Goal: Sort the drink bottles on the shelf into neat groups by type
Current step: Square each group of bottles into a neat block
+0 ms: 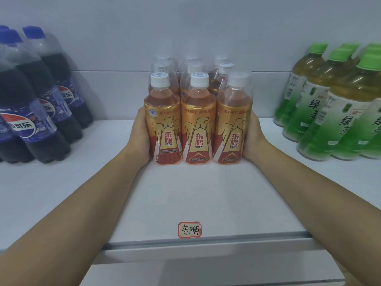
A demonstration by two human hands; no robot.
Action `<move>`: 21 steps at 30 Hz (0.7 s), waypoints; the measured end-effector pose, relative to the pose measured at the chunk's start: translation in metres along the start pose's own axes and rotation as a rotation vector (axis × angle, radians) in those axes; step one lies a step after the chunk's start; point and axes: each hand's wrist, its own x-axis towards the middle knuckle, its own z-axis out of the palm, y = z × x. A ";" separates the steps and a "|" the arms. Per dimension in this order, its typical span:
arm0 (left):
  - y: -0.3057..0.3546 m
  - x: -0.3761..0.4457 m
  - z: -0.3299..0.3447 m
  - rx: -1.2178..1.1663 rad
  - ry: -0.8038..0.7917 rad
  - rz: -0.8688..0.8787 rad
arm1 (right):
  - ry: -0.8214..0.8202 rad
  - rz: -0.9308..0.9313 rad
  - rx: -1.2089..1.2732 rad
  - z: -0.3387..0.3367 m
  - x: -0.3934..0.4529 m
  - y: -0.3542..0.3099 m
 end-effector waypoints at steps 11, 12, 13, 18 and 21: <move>0.005 -0.005 0.002 0.034 -0.045 -0.008 | -0.026 0.005 -0.034 0.002 -0.006 -0.005; 0.006 -0.005 0.002 0.050 -0.046 -0.007 | -0.033 -0.009 -0.045 0.002 -0.007 -0.006; 0.009 -0.005 0.000 0.079 -0.046 -0.004 | -0.034 -0.030 -0.060 0.002 -0.009 -0.007; 0.039 -0.008 -0.041 0.482 -0.321 -0.036 | -0.077 -0.098 -0.331 -0.019 -0.020 -0.033; 0.036 -0.027 -0.058 0.565 -0.286 -0.019 | -0.128 -0.061 -0.466 -0.031 -0.041 -0.036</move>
